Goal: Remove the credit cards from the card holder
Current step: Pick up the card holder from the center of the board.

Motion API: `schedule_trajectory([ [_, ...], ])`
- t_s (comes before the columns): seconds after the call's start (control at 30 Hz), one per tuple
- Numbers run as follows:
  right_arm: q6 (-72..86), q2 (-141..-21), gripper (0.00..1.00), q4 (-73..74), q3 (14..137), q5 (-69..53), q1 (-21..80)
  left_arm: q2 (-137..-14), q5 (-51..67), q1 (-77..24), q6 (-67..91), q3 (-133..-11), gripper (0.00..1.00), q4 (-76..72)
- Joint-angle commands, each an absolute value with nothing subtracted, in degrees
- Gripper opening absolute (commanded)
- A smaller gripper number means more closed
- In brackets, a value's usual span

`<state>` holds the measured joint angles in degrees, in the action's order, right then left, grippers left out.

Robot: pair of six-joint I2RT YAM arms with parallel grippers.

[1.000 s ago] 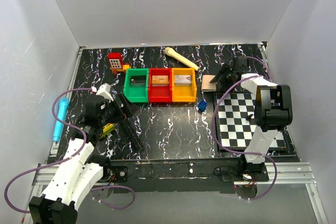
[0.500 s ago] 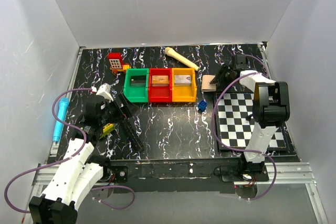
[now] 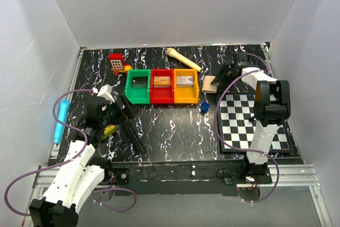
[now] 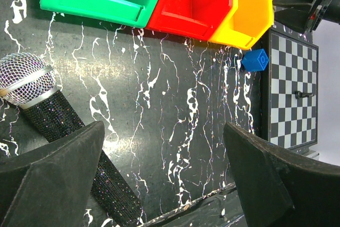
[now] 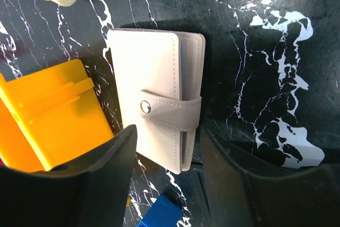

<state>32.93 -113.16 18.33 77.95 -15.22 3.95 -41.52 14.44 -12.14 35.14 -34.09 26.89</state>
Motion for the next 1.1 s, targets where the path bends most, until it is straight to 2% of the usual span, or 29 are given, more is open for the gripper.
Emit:
schedule_trajectory([
  [0.0,32.1,-114.0,0.63,22.8,82.0,-14.3,4.3,-41.0,14.5,-12.3,34.9,-33.7,0.95,26.6],
  [0.13,31.5,-114.6,0.64,25.2,83.2,-12.8,4.3,-41.2,14.4,-12.3,35.1,-33.6,0.95,26.7],
  [0.4,29.3,-117.5,0.52,31.1,88.9,-12.7,4.9,-41.9,14.5,-12.3,35.1,-33.7,0.95,26.7],
  [0.73,25.8,-122.3,0.53,40.2,97.7,-12.5,5.8,-42.0,14.4,-12.2,35.2,-33.7,0.95,26.7],
  [0.83,25.5,-122.3,0.37,40.4,98.0,-12.4,5.9,-42.1,14.4,-12.3,35.2,-33.8,0.95,26.7],
  [0.97,25.6,-122.3,0.23,40.5,98.0,-12.5,5.9,-42.2,14.4,-12.3,35.2,-33.8,0.95,26.8],
  [1.07,25.6,-121.9,0.01,40.2,97.4,-12.5,5.9,-42.2,14.4,-12.3,35.1,-33.9,0.95,26.7],
])
